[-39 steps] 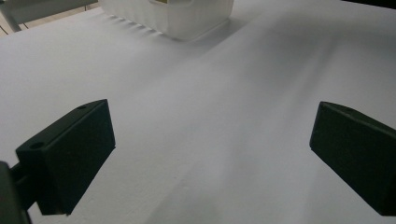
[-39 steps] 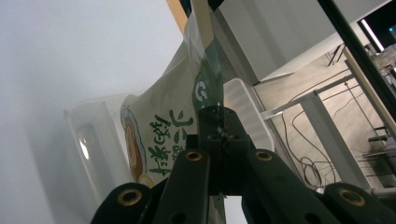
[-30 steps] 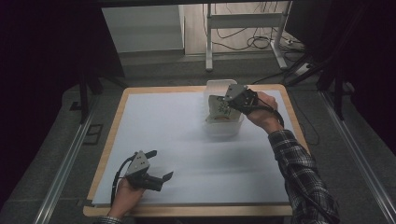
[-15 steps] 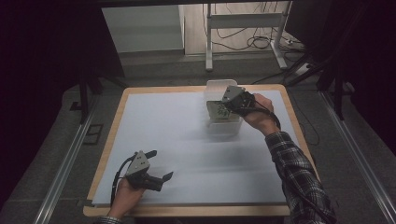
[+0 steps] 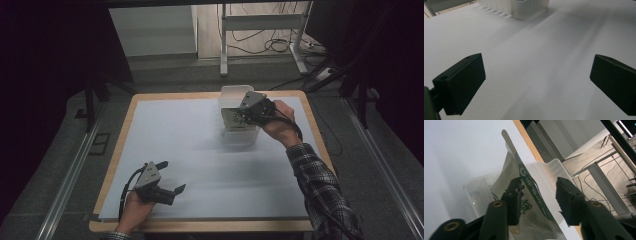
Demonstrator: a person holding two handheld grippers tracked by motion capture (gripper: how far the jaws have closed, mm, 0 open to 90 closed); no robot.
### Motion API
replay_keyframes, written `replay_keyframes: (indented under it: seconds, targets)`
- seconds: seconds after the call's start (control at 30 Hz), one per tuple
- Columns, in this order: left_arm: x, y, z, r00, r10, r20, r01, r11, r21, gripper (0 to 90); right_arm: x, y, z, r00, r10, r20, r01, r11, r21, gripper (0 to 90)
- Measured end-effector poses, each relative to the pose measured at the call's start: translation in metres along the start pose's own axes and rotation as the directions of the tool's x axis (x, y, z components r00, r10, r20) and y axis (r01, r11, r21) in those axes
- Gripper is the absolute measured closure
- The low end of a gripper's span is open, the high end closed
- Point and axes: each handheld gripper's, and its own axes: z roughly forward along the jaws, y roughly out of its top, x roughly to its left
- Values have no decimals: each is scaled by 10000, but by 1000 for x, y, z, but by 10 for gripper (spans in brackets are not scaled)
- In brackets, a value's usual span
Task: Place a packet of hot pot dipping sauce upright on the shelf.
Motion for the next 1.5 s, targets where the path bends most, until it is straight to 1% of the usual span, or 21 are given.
replay_keyframes:
  seconds: [0.13,0.37,0.43,0.63,0.77,0.8,0.83,0.93,1.07,1.1,1.2,1.27,1.37,1.5]
  targets:
    - [0,0,0,10000,16,-2,-16,10000,4,0,0,1,-2,9998,178,24,-178,9998,-16,485]
    - [0,0,0,10000,30,-4,-30,10000,-6,0,0,0,-5,9995,306,4,-306,9995,-9,435]
    - [0,0,0,10000,35,12,-35,10000,12,0,0,-2,-7,9987,502,-36,-502,9987,-10,399]
    - [-1,0,0,10000,35,27,-35,10000,43,0,-1,-5,-9,9971,753,-136,-752,9972,59,338]
    - [-1,0,1,10000,46,49,-47,10000,70,0,-4,-8,-10,9930,1160,-200,-1159,9932,82,286]
    - [-1,0,1,10000,46,49,-47,10000,70,0,-4,-8,-10,9930,1160,-200,-1159,9932,82,286]
    - [-1,0,1,10000,43,53,-44,10000,63,0,-5,-10,-10,9912,1293,-287,-1289,9915,145,253]
    - [-1,0,1,10000,36,48,-37,10000,64,0,-6,-13,-11,9884,1439,-475,-1433,9895,160,223]
    - [-1,0,1,10000,54,45,-54,9999,92,0,-7,-14,-13,9862,1582,-479,-1578,9874,117,204]
    - [-1,0,1,10000,52,45,-52,10000,83,0,-8,-16,-14,9834,1743,-506,-1740,9847,92,188]
    - [-1,0,1,10000,42,45,-42,10000,81,0,-9,-17,-16,9814,1842,-549,-1839,9829,94,181]
    - [-1,0,1,10000,37,39,-37,10000,64,0,-10,-20,-18,9768,2048,-623,-2046,9788,104,169]
    - [-1,0,1,10000,44,20,-45,10000,65,0,-9,-23,-21,9733,2189,-690,-2194,9756,0,159]
    - [-1,0,1,10000,48,18,-48,10000,67,0,-9,-27,-24,9596,2633,-988,-2640,9645,69,137]
